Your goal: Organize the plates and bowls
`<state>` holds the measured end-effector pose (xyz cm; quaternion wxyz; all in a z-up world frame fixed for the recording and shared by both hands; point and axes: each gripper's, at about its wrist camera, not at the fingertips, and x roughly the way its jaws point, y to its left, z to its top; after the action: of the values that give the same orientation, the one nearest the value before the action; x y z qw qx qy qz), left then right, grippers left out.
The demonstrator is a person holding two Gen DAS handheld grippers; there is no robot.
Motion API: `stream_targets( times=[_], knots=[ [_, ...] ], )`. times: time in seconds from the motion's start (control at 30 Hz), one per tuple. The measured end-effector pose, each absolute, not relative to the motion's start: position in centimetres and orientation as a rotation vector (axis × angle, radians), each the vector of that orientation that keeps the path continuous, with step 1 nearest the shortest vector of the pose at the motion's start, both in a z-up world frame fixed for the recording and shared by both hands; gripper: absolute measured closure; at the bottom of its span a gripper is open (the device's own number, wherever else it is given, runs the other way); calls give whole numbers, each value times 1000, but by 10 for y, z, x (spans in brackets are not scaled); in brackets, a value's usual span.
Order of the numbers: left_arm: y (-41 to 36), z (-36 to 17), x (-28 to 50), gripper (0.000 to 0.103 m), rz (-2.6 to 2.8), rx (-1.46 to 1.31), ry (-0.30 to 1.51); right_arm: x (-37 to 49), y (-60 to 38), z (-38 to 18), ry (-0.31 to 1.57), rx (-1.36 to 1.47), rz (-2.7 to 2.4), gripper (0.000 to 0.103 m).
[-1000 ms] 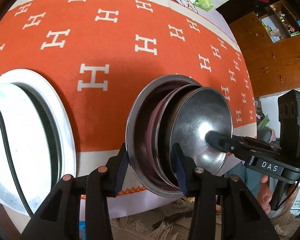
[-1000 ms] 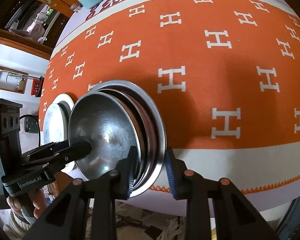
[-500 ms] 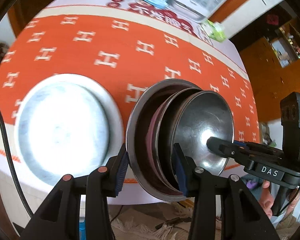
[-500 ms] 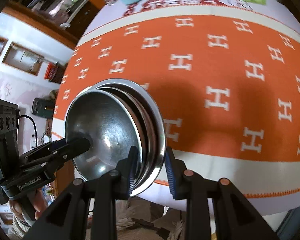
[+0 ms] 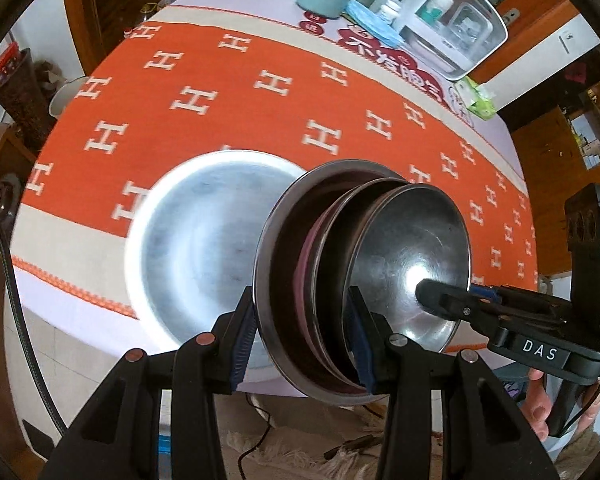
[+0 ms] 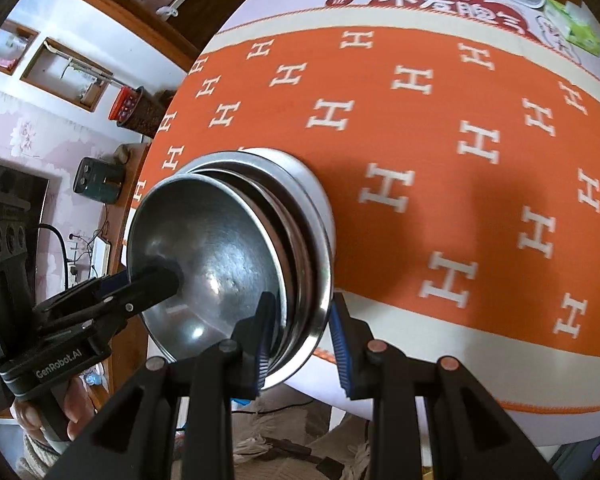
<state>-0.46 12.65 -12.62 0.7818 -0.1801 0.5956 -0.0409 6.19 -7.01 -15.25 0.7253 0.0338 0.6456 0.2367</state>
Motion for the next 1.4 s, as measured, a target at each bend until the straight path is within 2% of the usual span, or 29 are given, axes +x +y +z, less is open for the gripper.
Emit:
stream_targets(
  times=[0.5, 1.0, 1.1, 1.17, 1.4],
  knots=[
    [170, -177, 19, 62, -105, -349, 1400, 69, -22, -201, 1524, 111, 447, 76],
    [177, -191, 28, 61, -103, -338, 1435, 70, -13, -203, 1525, 82, 441, 73],
    [176, -187, 27, 54, -103, -334, 1423, 69, -11, -203, 1520, 63, 446, 73],
    [174, -183, 27, 43, -93, -317, 1407, 69, -11, -202, 1519, 61, 448, 72],
    [168, -168, 28, 34, -83, -279, 1375, 65, -10, -195, 1481, 23, 465, 64]
  ],
)
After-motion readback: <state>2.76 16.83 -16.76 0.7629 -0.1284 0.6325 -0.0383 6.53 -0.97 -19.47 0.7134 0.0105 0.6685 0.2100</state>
